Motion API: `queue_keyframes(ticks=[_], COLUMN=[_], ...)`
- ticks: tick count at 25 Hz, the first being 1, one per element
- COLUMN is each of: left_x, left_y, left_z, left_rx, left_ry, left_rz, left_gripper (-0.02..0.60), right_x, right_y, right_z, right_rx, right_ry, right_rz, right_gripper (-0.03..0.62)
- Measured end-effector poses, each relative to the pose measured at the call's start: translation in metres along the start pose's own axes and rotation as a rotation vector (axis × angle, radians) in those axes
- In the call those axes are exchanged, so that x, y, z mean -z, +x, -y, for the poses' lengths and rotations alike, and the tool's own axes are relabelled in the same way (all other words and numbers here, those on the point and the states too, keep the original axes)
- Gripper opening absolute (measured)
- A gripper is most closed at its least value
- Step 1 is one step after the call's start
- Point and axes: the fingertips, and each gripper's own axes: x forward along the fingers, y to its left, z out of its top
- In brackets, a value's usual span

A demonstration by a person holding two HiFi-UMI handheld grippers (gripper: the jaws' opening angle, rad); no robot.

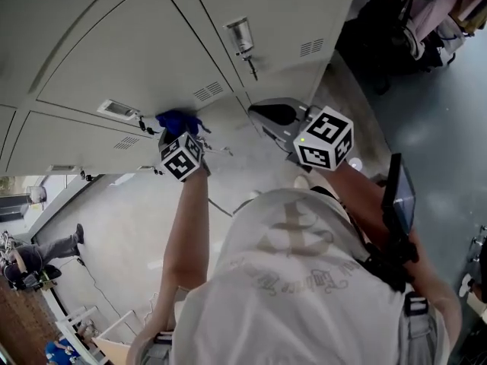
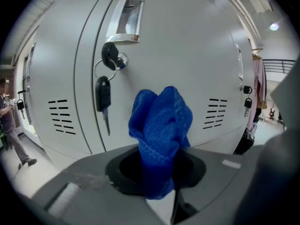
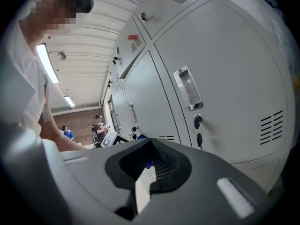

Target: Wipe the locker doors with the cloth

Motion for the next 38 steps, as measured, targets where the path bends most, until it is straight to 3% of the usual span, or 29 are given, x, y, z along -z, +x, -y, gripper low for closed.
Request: queue_keyframes(ticks=[6,21,26,31,38], left_x=[-0.001,-0.014,-0.012,-0.001,-0.003], left_y=[0.002,0.011,0.015,0.018,-0.018], left_z=[0.029,0.136,0.15,0.184,0.195], left_rx=[0.015,0.152,0.119,0.232,0.315], left_ry=[-0.008,0.008,0.028,0.055,0.058], left_rz=[-0.013,-0.023,-0.021,-0.007,0.101], left_gripper=[0.115,0.112,0.112,0.112,0.114], right_x=[-0.002,-0.004,-0.004,0.001,0.006], right_y=[-0.011,-0.051,-0.073,-0.086,-0.091], right_z=[0.01,0.037,0.048,0.051,0.044], right_rx=[-0.012,-0.013,0.0,-0.012,-0.055], right_ry=[0.016,0.024,0.033,0.037,-0.008], right_rz=[0.003,0.023,0.028,0.021,-0.003], right_gripper=[0.007,0.008,0.007,0.007,0.006])
